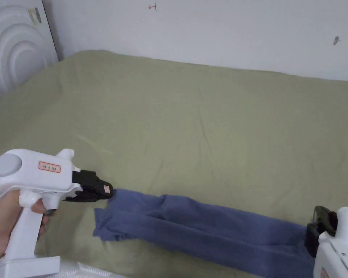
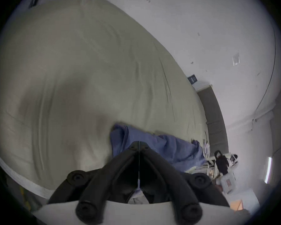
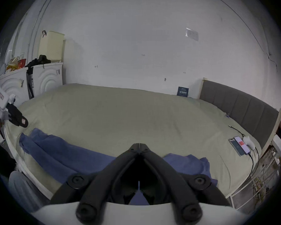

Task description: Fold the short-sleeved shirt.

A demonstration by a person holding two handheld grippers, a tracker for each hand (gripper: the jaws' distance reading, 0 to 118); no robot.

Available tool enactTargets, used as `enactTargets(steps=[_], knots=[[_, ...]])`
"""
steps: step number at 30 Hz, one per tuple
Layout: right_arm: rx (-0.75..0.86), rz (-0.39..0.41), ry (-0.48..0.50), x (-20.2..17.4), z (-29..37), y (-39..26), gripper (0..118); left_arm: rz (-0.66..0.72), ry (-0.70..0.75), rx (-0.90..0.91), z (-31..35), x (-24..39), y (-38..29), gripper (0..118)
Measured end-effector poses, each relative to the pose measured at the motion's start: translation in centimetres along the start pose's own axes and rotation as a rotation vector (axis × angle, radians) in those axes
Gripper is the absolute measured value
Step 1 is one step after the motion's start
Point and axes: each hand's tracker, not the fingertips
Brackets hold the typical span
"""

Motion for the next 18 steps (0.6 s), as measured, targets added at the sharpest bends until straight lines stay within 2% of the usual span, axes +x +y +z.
enactTargets(steps=[1,2,3,4,8,10,14,17,18], knots=[[-0.002,0.001,0.001,-0.5,-0.3,0.0,0,-0.004,-0.026,-0.04,-0.6,-0.2,-0.1,18],[-0.004,0.001,0.006,-0.7,-0.5,0.1,0,-0.015,-0.027,-0.061,-0.9,-0.3,-0.2,36],[-0.008,0.002,0.014,-0.9,-0.6,0.2,0,-0.015,-0.038,-0.061,-1.0,-0.9,0.2,83],[-0.01,0.001,0.016,-1.0,-0.7,0.2,0,-0.018,-0.067,-0.072,-1.2,-1.1,0.1,117],[-0.029,-0.011,0.033,-1.5,-1.2,0.2,0,0.031,-0.101,-0.126,-2.6,-1.8,-0.1,114],[-0.04,-0.007,0.038,-1.7,-1.5,0.3,0,-0.001,-0.068,-0.165,-3.8,-1.9,-0.4,113],[-0.042,-0.018,0.045,-1.6,-1.6,0.5,0,0.006,-0.116,-0.169,-4.1,-1.3,0.1,113],[-0.043,-0.025,0.047,-1.3,-1.4,0.6,0,0.01,-0.141,-0.189,-5.2,-0.7,0.0,107],[-0.041,-0.032,0.043,-1.3,-1.4,0.7,0,-0.002,-0.128,-0.188,-5.4,-0.3,-0.2,100]])
